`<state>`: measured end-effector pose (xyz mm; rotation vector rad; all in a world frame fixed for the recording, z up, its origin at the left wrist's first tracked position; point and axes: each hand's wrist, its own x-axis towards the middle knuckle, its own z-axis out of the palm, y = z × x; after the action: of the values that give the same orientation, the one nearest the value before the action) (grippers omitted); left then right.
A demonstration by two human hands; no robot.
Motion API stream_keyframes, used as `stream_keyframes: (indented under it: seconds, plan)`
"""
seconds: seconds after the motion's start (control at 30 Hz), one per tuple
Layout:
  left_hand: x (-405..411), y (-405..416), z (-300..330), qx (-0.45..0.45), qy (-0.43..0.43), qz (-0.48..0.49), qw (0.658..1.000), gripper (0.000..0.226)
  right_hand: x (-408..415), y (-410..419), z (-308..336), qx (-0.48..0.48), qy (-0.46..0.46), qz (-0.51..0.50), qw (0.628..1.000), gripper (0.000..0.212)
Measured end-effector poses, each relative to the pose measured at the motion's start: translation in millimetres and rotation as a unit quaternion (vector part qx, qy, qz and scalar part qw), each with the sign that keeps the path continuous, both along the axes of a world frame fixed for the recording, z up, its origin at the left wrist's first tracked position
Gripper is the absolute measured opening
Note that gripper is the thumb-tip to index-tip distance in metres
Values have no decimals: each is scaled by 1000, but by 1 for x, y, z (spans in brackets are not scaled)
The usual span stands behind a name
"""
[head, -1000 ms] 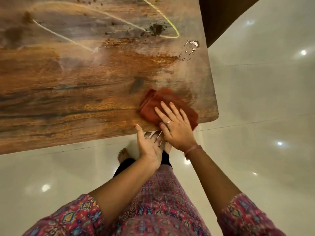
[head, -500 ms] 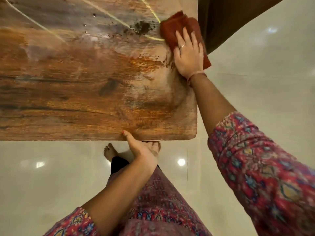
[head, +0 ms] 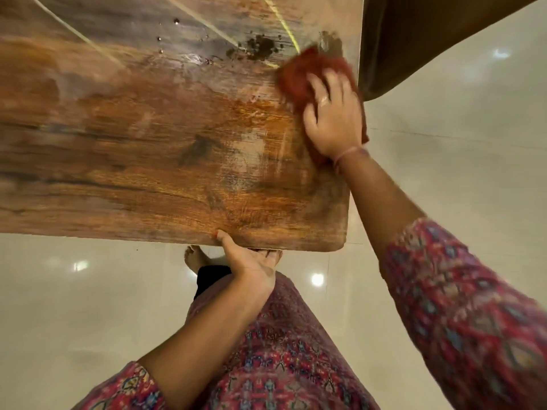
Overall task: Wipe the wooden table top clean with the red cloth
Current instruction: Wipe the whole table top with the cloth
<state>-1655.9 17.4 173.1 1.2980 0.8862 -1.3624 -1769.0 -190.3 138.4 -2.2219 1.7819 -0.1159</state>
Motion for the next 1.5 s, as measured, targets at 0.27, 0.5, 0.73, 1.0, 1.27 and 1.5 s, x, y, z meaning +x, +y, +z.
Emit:
stream_keyframes:
  seconds: [0.27, 0.5, 0.73, 1.0, 1.27, 1.5]
  plan:
    - [1, 2, -10, 10, -14, 6, 1000, 75, 6, 69, -5, -21, -8, -84, 996, 59]
    - [-3, 1, -13, 0, -19, -1, 1000, 77, -16, 197, -8, -16, 37, -68, 997, 58]
    - [-3, -2, -12, 29, -34, -18, 999, 80, -4, 18, -10, -12, -14, -110, 994, 58]
    - [-2, -1, -12, 58, -37, -19, 997, 86, -1, -7, -9, -6, -16, -93, 996, 56]
    - [-3, 0, -14, 30, -56, -48, 997, 64, -24, 195, -1, 31, 14, -49, 998, 60]
    - [2, 6, -12, 13, -15, -41, 999, 89, -9, 34, -1, -7, -2, -79, 997, 57]
